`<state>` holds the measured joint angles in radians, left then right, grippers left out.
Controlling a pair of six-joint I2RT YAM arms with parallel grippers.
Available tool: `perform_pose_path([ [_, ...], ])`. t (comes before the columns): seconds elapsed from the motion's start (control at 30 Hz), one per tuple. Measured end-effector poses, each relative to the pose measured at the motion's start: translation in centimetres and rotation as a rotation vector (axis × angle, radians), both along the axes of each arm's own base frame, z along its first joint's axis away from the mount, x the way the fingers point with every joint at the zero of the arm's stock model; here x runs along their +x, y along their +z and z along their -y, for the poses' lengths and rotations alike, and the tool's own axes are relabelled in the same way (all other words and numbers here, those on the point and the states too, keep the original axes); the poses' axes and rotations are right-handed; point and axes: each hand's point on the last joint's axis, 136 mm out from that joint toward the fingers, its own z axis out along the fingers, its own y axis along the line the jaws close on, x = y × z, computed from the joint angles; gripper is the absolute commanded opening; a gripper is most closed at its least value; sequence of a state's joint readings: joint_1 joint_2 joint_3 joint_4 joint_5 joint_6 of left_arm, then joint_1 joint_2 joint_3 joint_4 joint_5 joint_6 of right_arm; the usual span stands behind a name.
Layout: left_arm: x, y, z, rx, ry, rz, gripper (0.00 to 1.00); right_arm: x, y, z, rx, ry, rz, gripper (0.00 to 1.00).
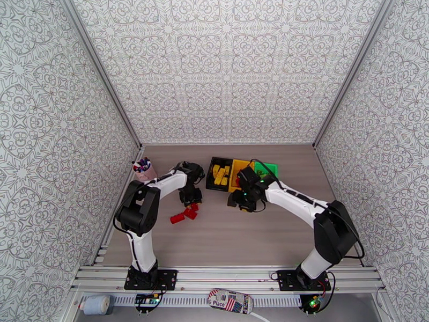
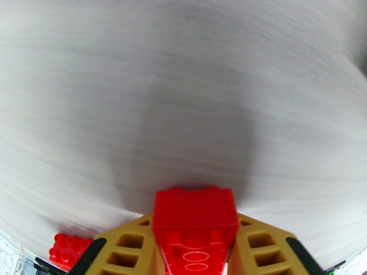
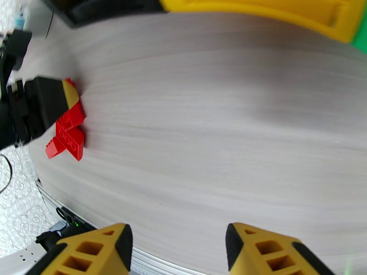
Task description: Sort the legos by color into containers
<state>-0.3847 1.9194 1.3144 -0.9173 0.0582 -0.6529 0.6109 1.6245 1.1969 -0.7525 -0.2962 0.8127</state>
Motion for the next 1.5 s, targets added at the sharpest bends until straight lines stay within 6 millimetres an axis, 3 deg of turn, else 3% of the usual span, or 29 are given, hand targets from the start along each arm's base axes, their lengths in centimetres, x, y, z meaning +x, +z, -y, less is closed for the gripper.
perform_pose_path([
  [0.2, 0.2, 3.6, 2.3, -0.105, -0.035, 0.079, 0.29, 0.8, 1.1, 3.5, 0.010, -0.078, 0.029, 0.59],
  [0.47, 1.7, 8.6, 9.2, -0.415, -0.099, 0.189, 0.30, 0.6, 1.8, 7.7, 0.024, -0.181, 0.052, 0.59],
  [0.73, 8.4, 13.3, 16.3, -0.639, -0.098, 0.297, 0.32, -0.4, 2.1, 9.7, 0.031, -0.227, 0.057, 0.59],
  [0.83, 10.9, 14.0, 18.6, -0.690, -0.102, 0.318, 0.44, -0.6, 2.5, 9.8, 0.036, -0.227, 0.066, 0.59],
  [0.93, 12.9, 14.0, 20.4, -0.725, -0.106, 0.325, 0.65, -0.8, 2.9, 10.0, 0.042, -0.230, 0.077, 0.60],
  [1.03, 13.8, 13.8, 21.2, -0.735, -0.101, 0.326, 0.75, -1.0, 2.9, 10.1, 0.045, -0.237, 0.078, 0.60],
  [1.27, 13.6, 13.9, 20.9, -0.721, -0.106, 0.321, 0.77, -1.2, 3.0, 10.0, 0.052, -0.235, 0.072, 0.64],
  [1.5, 10.2, 14.9, 16.5, -0.600, -0.108, 0.344, 0.86, -1.2, 2.6, 9.5, 0.059, -0.216, 0.050, 0.64],
])
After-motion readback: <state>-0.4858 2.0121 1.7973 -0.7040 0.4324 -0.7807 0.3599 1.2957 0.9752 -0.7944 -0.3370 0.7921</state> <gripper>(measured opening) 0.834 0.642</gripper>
